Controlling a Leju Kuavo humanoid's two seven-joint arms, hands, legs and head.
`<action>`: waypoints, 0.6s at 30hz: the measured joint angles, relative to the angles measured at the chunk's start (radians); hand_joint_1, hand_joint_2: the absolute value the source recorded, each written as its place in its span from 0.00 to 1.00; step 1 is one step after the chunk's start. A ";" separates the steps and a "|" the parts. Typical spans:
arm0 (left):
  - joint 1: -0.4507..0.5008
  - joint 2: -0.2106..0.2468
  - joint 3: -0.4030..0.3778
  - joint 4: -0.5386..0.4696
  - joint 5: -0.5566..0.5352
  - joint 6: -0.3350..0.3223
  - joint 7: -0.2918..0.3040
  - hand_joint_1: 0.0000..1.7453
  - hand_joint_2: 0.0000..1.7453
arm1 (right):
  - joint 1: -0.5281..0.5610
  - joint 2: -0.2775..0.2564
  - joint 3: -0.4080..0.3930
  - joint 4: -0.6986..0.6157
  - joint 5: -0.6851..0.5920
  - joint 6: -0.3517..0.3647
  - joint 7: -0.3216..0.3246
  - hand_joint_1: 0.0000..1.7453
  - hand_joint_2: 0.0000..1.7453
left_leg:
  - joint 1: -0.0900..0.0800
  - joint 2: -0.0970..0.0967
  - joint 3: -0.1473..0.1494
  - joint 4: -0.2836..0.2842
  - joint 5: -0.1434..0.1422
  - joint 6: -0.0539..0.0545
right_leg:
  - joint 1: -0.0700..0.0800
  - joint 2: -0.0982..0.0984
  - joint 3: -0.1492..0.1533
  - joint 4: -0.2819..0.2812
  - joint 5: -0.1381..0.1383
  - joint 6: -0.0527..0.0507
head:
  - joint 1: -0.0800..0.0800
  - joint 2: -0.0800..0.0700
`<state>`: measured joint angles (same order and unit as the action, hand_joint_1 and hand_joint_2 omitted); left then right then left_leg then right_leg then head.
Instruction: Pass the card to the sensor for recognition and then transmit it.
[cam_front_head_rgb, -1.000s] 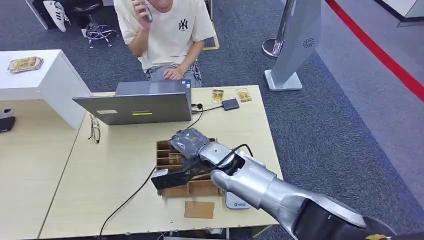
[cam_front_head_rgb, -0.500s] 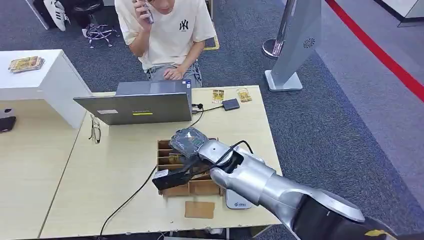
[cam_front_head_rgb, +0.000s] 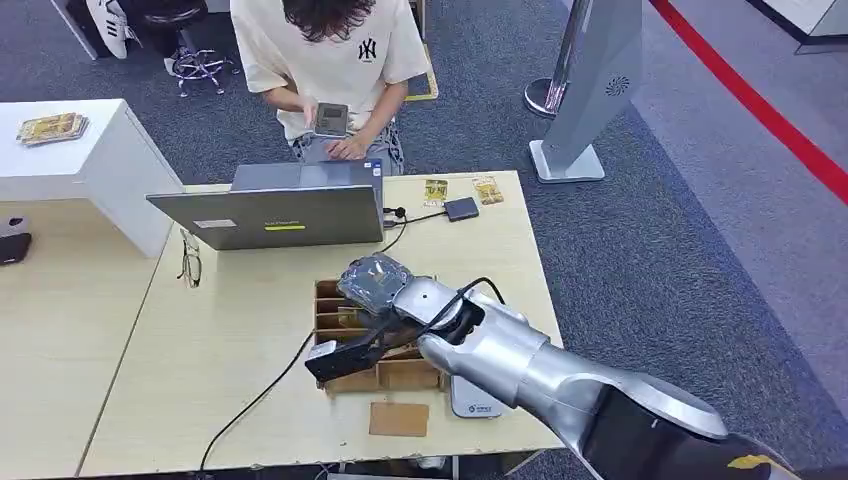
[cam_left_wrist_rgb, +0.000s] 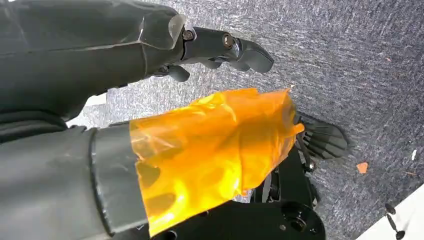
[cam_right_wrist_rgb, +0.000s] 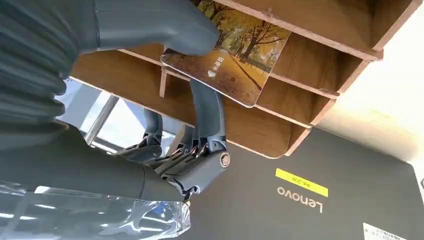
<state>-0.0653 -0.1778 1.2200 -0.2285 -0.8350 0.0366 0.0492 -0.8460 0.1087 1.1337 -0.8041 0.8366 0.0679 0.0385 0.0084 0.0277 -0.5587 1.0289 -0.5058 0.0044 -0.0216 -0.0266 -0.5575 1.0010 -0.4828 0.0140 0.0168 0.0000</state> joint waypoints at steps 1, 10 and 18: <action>0.000 0.000 0.000 0.000 0.000 0.000 0.000 0.00 0.00 | -0.001 0.000 0.000 0.002 -0.002 -0.002 0.000 1.00 1.00 | 0.000 0.000 0.000 0.000 0.000 0.000 | 0.000 0.000 0.000 0.000 0.000 0.000 | 0.000 0.000; 0.000 0.000 0.000 0.000 0.000 0.002 0.000 0.00 0.00 | -0.008 0.000 -0.009 0.015 -0.040 -0.009 -0.001 1.00 1.00 | 0.000 0.000 0.000 0.000 0.001 0.000 | 0.000 0.000 0.000 0.000 0.001 0.000 | 0.000 0.000; 0.001 0.000 0.000 0.000 -0.003 0.001 0.001 0.00 0.00 | -0.010 -0.008 -0.053 0.019 -0.096 -0.005 0.004 1.00 1.00 | 0.000 0.000 -0.001 0.000 0.001 -0.001 | 0.000 0.000 0.000 0.000 0.001 0.000 | 0.000 0.000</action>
<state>-0.0639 -0.1778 1.2200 -0.2289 -0.8377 0.0378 0.0504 -0.8557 0.1011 1.0803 -0.7851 0.7408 0.0626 0.0423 0.0083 0.0276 -0.5593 1.0290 -0.5051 0.0039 -0.0217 -0.0266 -0.5578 1.0010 -0.4822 0.0138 0.0168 0.0000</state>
